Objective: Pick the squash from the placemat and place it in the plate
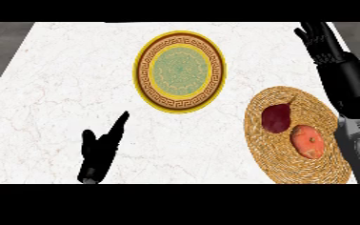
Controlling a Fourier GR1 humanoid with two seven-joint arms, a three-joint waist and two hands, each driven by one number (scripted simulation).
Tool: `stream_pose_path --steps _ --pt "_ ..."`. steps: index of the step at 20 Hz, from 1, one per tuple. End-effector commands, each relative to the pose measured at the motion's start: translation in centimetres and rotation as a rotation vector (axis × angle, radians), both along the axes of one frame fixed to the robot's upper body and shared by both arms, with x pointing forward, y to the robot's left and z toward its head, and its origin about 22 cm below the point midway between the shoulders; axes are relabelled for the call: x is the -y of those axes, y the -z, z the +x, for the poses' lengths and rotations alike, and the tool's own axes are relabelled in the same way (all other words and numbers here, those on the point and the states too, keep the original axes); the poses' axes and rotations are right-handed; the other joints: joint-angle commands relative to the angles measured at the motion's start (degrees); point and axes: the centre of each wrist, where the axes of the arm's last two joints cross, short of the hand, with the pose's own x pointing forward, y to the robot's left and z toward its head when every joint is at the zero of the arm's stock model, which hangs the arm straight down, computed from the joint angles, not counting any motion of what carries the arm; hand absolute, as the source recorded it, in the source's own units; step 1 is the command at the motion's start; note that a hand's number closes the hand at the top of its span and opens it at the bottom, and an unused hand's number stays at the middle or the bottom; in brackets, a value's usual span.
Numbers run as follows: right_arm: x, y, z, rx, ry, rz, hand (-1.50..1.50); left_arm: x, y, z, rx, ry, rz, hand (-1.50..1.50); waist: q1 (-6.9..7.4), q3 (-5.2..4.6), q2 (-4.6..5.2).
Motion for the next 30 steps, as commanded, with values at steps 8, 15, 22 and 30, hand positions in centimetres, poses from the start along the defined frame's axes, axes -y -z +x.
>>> stream_pose_path --steps 8,15,22,30 --pt "9.1 6.5 -4.2 -0.108 0.621 0.451 -1.5 -8.6 -4.7 1.9 0.37 -0.138 0.438 0.0 -1.33 -0.84 -1.31" --pt "6.2 8.6 -12.4 0.177 0.787 0.693 -1.5 -10.5 -4.6 -0.1 0.408 -0.193 0.48 0.0 -1.46 -1.11 -0.84" --pt "7.7 6.5 -19.2 -0.037 0.612 0.468 -1.5 -12.8 -5.7 0.6 0.436 -0.196 0.493 0.0 -0.52 -1.19 -0.3" --pt "9.8 3.8 -20.0 -0.33 0.597 0.087 -1.5 -10.5 -4.7 -0.5 0.432 -0.162 0.484 0.0 0.64 -1.2 -0.11"
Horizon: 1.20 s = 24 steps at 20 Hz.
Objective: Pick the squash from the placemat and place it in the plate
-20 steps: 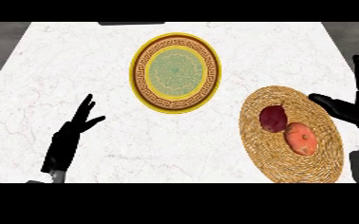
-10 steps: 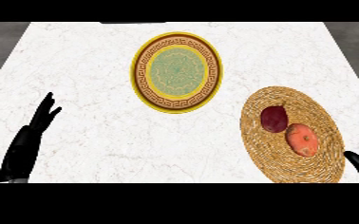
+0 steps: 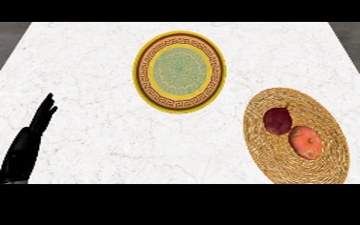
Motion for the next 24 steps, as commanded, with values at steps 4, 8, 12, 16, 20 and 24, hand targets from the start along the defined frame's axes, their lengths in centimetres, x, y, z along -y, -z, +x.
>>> stream_pose_path --steps 4,8,12,16,20,24 --pt "1.8 -3.0 1.5 -0.288 -0.042 -0.115 -1.5 0.4 -0.7 0.3 0.003 0.021 -0.017 0.0 0.91 0.04 0.12" --pt "2.4 -2.3 3.5 -0.405 -0.118 -0.147 -1.5 -1.3 0.6 0.0 -0.006 0.011 0.005 0.0 0.77 0.04 0.13" --pt "2.1 -2.1 5.1 -0.483 -0.202 -0.165 -1.5 -1.5 -0.3 1.3 0.02 0.013 0.009 0.0 0.56 0.05 0.1" --pt "4.6 -1.2 6.9 -0.604 -0.242 -0.213 -1.5 -1.6 0.7 0.5 -0.001 0.004 0.005 0.0 0.79 0.06 0.21" --pt "3.7 -0.8 9.1 -0.66 -0.293 -0.301 -1.5 0.9 -0.3 1.6 0.01 -0.002 0.0 0.0 0.72 0.07 0.12" --pt "3.2 2.6 7.8 -0.687 -0.343 -0.299 -1.5 1.6 -1.5 -0.4 0.005 0.006 0.007 0.0 0.68 0.11 -0.02"
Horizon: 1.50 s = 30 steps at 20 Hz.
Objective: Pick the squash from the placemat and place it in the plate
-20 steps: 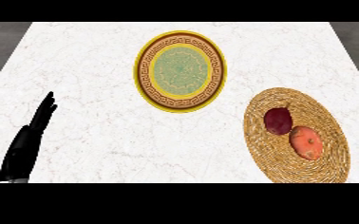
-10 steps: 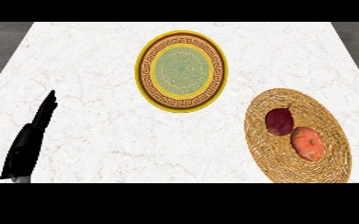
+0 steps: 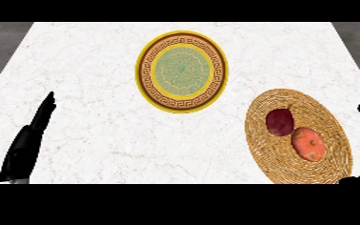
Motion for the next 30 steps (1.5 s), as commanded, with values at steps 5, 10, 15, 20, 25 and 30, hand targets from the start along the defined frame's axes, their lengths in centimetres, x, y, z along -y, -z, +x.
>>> stream_pose_path --steps 5,10,15,20,25,30 --pt "0.3 2.7 1.5 -0.052 -0.079 -0.001 -1.5 0.5 0.5 0.1 0.014 0.005 -0.007 0.0 -0.33 0.0 -0.04" --pt "-1.7 4.4 2.7 -0.092 -0.148 0.019 -1.5 0.7 1.2 0.7 0.012 0.009 0.014 0.0 -0.32 0.0 -0.01" --pt "-2.8 6.2 2.1 -0.119 -0.125 0.004 -1.5 -1.6 -1.9 -0.2 0.015 0.002 0.001 0.0 -0.27 0.0 -0.09" --pt "-1.4 8.2 1.8 -0.113 -0.118 0.016 -1.5 0.6 0.3 -0.1 -0.019 0.007 -0.007 0.0 -0.32 0.01 -0.05" --pt "-1.7 8.8 4.4 -0.117 -0.145 0.006 -1.5 0.7 0.8 0.3 -0.002 -0.004 0.006 0.0 -0.21 0.01 -0.02" --pt "-3.7 9.5 3.7 -0.026 -0.133 0.071 1.5 -0.1 -1.2 -1.2 -0.012 0.0 -0.01 0.0 -0.12 0.02 -0.1"
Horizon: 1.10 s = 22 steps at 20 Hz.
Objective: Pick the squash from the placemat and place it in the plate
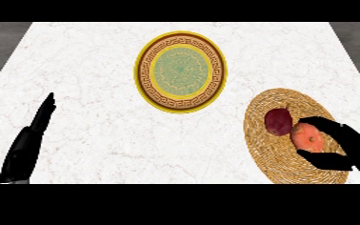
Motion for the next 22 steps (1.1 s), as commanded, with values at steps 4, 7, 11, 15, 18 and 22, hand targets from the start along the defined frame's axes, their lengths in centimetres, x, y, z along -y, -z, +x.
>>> stream_pose_path --steps 4,7,11,15,18,22 --pt "-1.5 1.0 1.5 0.062 -0.022 0.0 1.5 -0.8 1.4 1.1 -0.016 -0.004 -0.013 0.0 0.07 0.24 0.16" --pt "0.7 -2.2 4.4 0.064 -0.079 -0.108 1.5 -0.9 -0.4 2.1 0.003 0.0 0.002 0.0 0.55 0.25 0.31" --pt "0.3 -8.2 9.0 0.14 -0.247 -0.48 1.5 2.2 -0.1 2.5 0.037 0.109 -0.015 0.0 6.63 0.33 1.75" --pt "1.5 -10.8 11.8 0.151 -0.291 -0.643 1.5 1.5 -0.8 3.0 0.042 0.128 0.004 0.0 8.07 0.5 2.28" --pt "2.1 -10.7 13.3 0.284 -0.272 -0.677 1.5 3.2 0.0 3.2 0.031 0.122 -0.015 0.0 6.33 0.59 2.14" --pt "2.3 -11.2 15.2 0.431 -0.231 -0.676 1.5 2.9 -0.9 3.4 0.032 0.094 -0.006 0.0 5.04 0.55 1.63"
